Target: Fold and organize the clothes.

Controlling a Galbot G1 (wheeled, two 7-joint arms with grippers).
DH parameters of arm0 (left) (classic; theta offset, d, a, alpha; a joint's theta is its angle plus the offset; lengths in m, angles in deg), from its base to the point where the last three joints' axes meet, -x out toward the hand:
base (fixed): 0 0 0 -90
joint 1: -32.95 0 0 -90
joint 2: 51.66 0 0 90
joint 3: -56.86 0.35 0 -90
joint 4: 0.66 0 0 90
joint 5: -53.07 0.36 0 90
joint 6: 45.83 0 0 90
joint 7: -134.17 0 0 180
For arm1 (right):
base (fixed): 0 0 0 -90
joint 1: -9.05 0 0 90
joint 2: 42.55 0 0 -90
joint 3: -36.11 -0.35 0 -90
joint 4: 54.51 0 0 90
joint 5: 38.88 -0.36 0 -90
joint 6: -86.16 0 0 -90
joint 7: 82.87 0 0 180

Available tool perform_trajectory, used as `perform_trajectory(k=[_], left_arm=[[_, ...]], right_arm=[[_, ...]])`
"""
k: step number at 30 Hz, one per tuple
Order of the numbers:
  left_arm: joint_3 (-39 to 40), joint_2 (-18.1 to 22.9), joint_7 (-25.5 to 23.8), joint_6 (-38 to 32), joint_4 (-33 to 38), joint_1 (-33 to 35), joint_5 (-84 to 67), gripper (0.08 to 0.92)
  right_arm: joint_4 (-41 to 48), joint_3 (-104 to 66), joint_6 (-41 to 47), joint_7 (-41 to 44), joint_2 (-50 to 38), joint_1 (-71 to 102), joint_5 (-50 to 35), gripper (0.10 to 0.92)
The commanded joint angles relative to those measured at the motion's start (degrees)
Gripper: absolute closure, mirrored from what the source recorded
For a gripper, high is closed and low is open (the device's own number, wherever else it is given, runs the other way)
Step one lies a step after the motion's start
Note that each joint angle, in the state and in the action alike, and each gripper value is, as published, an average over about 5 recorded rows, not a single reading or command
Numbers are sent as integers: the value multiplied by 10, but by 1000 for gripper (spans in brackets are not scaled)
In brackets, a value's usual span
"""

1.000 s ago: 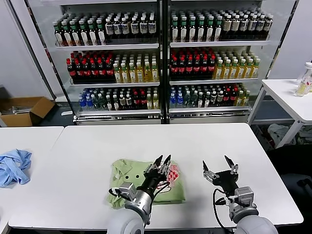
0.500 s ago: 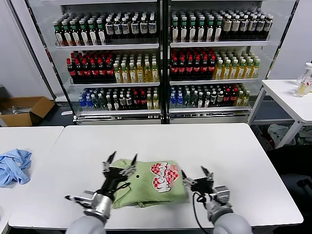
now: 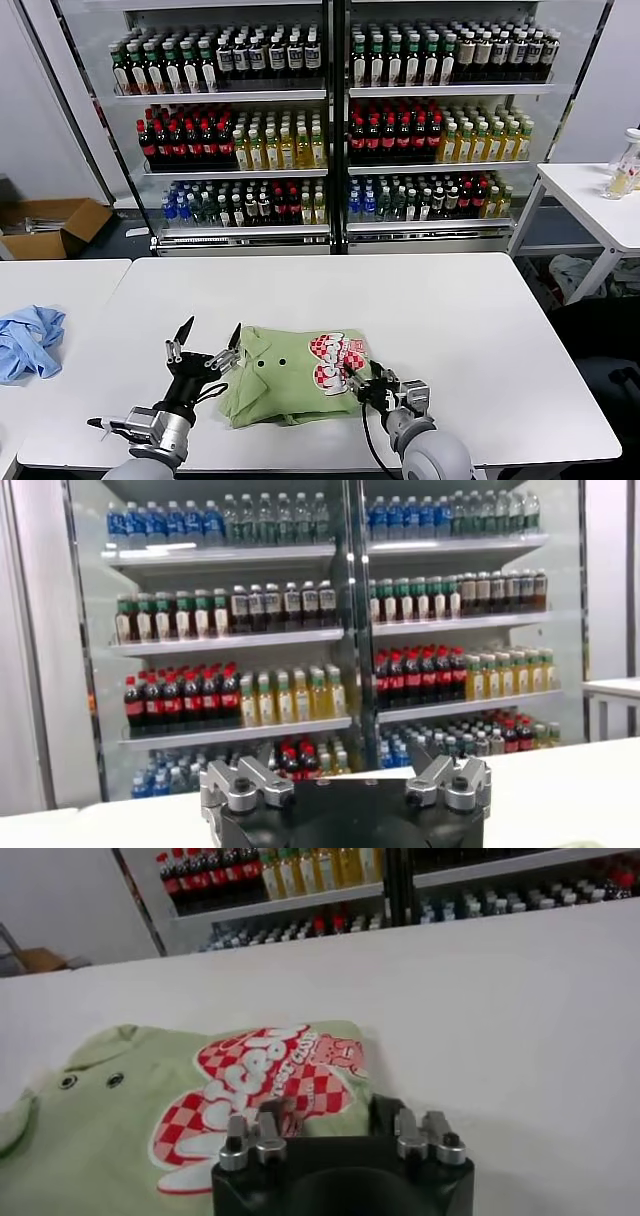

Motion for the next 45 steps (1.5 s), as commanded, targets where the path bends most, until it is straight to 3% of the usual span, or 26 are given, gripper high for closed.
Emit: perform_trajectory(k=[1, 14, 28, 33, 45], left_arm=[[-21, -10, -3, -9, -3, 11, 11, 177], [-9, -9, -7, -46, -34, -5, 55, 177], [16, 7, -55, -159, -89, -41, 144, 177], [11, 11, -72, -205, -101, -53, 198, 177], [-5, 29, -91, -260, -130, -92, 293, 177]], right_arm=[[20, 11, 5, 3, 10, -17, -24, 512], [-63, -61, -28, 25, -24, -5, 36, 878], [-52, -154, -87, 39, -51, 99, 162, 902], [-77, -145, -89, 24, -44, 116, 152, 853], [-104, -193, -106, 46, -59, 113, 191, 508]])
